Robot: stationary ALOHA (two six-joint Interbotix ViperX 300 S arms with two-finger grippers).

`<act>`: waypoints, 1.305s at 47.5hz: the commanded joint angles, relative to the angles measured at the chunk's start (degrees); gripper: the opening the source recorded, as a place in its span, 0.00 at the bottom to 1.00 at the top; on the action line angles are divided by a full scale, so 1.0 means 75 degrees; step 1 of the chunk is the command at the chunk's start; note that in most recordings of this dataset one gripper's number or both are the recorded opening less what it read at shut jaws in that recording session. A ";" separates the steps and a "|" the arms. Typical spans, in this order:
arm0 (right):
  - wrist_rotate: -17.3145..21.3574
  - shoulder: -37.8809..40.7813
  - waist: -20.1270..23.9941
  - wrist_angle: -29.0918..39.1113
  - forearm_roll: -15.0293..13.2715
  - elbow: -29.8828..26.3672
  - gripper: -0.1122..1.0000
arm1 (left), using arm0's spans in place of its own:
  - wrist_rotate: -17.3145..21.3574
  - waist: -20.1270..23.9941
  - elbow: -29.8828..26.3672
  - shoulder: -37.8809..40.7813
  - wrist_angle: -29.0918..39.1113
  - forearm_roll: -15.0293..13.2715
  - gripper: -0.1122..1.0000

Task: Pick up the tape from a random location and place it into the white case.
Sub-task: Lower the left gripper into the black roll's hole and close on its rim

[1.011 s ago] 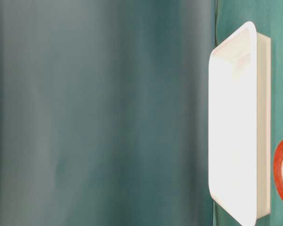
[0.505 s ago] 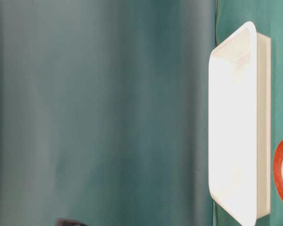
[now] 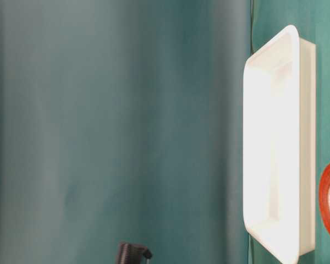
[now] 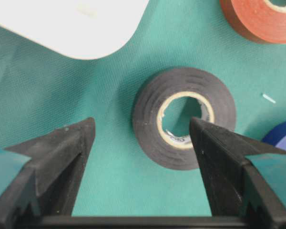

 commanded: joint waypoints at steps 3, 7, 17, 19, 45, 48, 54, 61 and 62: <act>-0.0012 0.0082 0.0000 -0.0023 -0.0012 -0.0176 0.10 | 0.0012 -0.0012 0.0000 0.0129 -0.0246 0.0023 0.81; -0.0012 0.0094 0.0012 -0.0023 -0.0012 -0.0176 0.10 | 0.0012 -0.0012 0.0059 0.0258 -0.0492 0.0023 0.81; -0.0012 0.0105 0.0000 -0.0023 -0.0012 -0.0164 0.10 | 0.0012 -0.0012 0.0105 0.0563 -0.0738 0.0023 0.81; -0.0012 0.0105 0.0000 -0.0023 -0.0012 -0.0176 0.10 | 0.0012 -0.0012 0.0105 0.0621 -0.0797 0.0023 0.81; -0.0012 0.0105 0.0000 0.0035 -0.0012 -0.0176 0.10 | 0.0000 -0.0012 0.0211 0.0750 -0.0832 0.0023 0.81; -0.0012 0.0105 0.0012 0.0035 -0.0012 -0.0164 0.10 | 0.0012 -0.0012 0.0211 0.0762 -0.0832 0.0035 0.81; -0.0012 0.0105 0.0000 0.0035 -0.0012 -0.0164 0.10 | 0.0012 -0.0012 0.0211 0.0762 -0.0855 0.0023 0.81; -0.0012 0.0105 0.0000 0.0035 -0.0012 -0.0164 0.10 | 0.0012 -0.0012 0.0199 0.0762 -0.0867 0.0023 0.80; -0.0012 0.0105 0.0012 0.0035 0.0000 -0.0164 0.10 | 0.0012 -0.0012 0.0199 0.0762 -0.0867 0.0035 0.80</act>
